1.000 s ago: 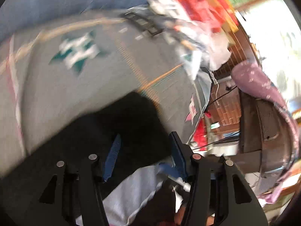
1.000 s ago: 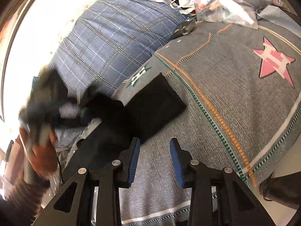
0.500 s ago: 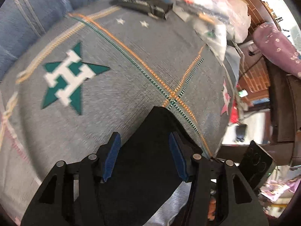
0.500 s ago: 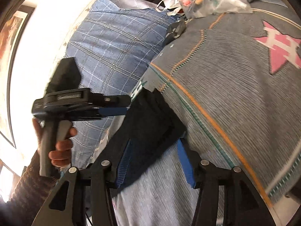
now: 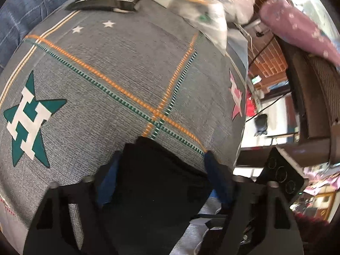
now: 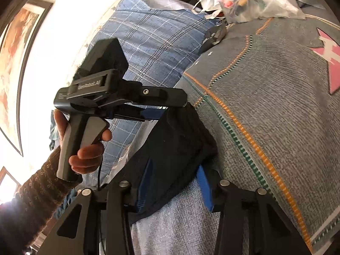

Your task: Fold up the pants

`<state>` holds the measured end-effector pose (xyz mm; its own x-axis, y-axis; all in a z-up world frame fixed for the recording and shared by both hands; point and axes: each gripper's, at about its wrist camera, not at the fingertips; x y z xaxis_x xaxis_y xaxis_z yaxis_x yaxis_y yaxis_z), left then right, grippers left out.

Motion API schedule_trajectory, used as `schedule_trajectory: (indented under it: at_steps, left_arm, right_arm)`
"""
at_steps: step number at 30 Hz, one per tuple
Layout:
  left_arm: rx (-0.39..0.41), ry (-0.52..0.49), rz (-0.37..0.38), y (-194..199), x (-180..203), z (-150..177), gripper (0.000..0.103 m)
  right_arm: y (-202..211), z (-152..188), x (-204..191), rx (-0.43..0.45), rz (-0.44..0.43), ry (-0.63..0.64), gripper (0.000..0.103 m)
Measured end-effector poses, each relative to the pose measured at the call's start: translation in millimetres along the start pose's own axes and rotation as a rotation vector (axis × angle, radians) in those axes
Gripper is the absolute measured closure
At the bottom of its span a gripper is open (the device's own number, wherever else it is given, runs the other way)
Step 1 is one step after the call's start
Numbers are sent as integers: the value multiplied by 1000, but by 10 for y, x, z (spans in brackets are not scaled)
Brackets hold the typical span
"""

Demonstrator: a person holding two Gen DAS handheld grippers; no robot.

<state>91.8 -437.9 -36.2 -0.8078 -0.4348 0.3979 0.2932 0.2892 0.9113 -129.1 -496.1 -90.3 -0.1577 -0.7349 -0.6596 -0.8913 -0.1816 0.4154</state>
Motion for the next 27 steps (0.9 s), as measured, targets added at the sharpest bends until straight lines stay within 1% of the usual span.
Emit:
schedule_trajectory:
  at_steps: [1, 2, 3, 4, 5, 7, 10, 13, 15, 16, 17, 20, 21, 24, 26, 27]
  left_arm:
    - [22, -14, -51, -16, 23, 14, 64]
    - [39, -14, -81, -11, 9, 25, 73]
    - [47, 7, -75, 15, -35, 26, 90]
    - [40, 41, -38, 36, -91, 20, 91]
    - [60, 67, -12, 80, -136, 45, 91]
    - [110, 69, 7, 169, -138, 146, 93]
    - [159, 97, 50, 367, -182, 294, 94]
    - [210, 128, 87, 621, -230, 415, 94]
    - [251, 150, 91, 804, -306, 571, 94]
    - [262, 163, 92, 860, -353, 571, 94]
    - [274, 179, 93, 940, -406, 669, 94]
    - [308, 225, 90, 1022, -493, 893, 94]
    - [322, 252, 86, 1071, -576, 1012, 94]
    - [350, 328, 79, 1109, -781, 1295, 94]
    - [361, 388, 65, 1085, -924, 1499, 94]
    - [363, 437, 59, 1059, -1039, 1636, 94]
  right_arm:
    - [-25, -11, -18, -2, 4, 10, 70]
    - [-43, -12, -26, -5, 5, 16, 74]
    - [-66, -12, -23, -9, 10, 17, 83]
    - [-88, -10, -10, -15, 18, 12, 89]
    - [-95, -10, 3, -17, 17, 1, 89]
    - [-87, -28, -7, -15, 15, -1, 92]
    - [-29, -74, -149, -14, 25, 64, 93]
    - [37, -128, -390, -10, 25, 152, 93]
    - [64, -148, -594, -12, 21, 220, 93]
    - [63, -156, -703, -15, 18, 255, 93]
    - [54, -152, -823, -21, 16, 295, 93]
    - [-8, -84, -1202, -46, 6, 416, 93]
    - [-40, -48, -1319, -57, 2, 454, 93]
    - [-205, 85, -1645, -105, -8, 565, 93]
    - [-335, 235, -1798, -155, -24, 623, 93]
    - [-400, 314, -1868, -185, -31, 652, 93]
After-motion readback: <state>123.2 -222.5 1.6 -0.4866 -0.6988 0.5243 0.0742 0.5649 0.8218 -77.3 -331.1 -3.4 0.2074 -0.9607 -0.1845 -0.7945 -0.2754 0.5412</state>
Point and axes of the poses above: each gripper's, at about its wrist camera, not at the fingertips, and y roughly against the way its jaws point, x to its right, z to its underside, and after that the axes turned 11 degrees about y, right-handed
